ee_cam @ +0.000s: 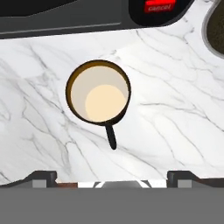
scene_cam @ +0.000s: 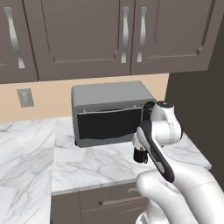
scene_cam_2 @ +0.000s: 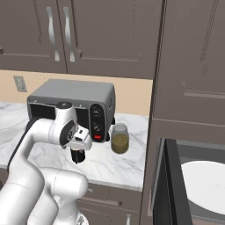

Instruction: Pick the mug from the counter and place it inside the microwave. Then close the microwave.

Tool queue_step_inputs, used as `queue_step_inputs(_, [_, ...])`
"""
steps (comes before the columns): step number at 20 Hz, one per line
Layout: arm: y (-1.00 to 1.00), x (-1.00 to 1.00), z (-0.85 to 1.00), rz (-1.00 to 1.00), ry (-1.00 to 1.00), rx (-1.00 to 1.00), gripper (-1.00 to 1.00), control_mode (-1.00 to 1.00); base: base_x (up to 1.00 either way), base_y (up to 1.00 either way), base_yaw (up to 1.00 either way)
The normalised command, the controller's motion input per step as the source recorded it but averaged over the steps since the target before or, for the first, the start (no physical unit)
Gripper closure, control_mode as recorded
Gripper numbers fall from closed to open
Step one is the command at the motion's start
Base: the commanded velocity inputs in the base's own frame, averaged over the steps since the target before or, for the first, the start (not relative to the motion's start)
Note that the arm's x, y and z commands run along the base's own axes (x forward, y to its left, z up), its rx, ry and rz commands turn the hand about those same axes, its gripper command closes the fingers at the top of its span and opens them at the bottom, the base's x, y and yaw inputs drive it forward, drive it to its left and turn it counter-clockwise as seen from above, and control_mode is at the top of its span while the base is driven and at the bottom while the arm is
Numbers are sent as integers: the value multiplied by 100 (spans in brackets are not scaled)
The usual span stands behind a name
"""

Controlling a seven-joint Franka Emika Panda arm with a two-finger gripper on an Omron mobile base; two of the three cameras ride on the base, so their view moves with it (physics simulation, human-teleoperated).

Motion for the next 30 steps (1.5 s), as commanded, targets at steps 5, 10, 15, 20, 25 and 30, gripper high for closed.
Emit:
queue_step_inputs(5, [0, 0, -10, 4, 4, 0, -100, -100, 0, 0, 0])
queue_step_inputs(10, [0, 1, -37, 1, 2, 0, -100, -100, 0, 0, 0])
queue_step_inputs(15, [0, 3, -22, 0, 1, 0, -100, -100, 0, 0, 0])
queue_step_inputs(20, [0, 12, 0, 2, 0, 0, -100, -100, 0, 0, 0])
queue_step_inputs(25, [0, 16, 0, 2, 1, 0, -100, -100, 0, 0, 0])
queue_step_inputs(30, [0, 19, 0, 0, 3, 0, -100, -100, 0, 0, 0])
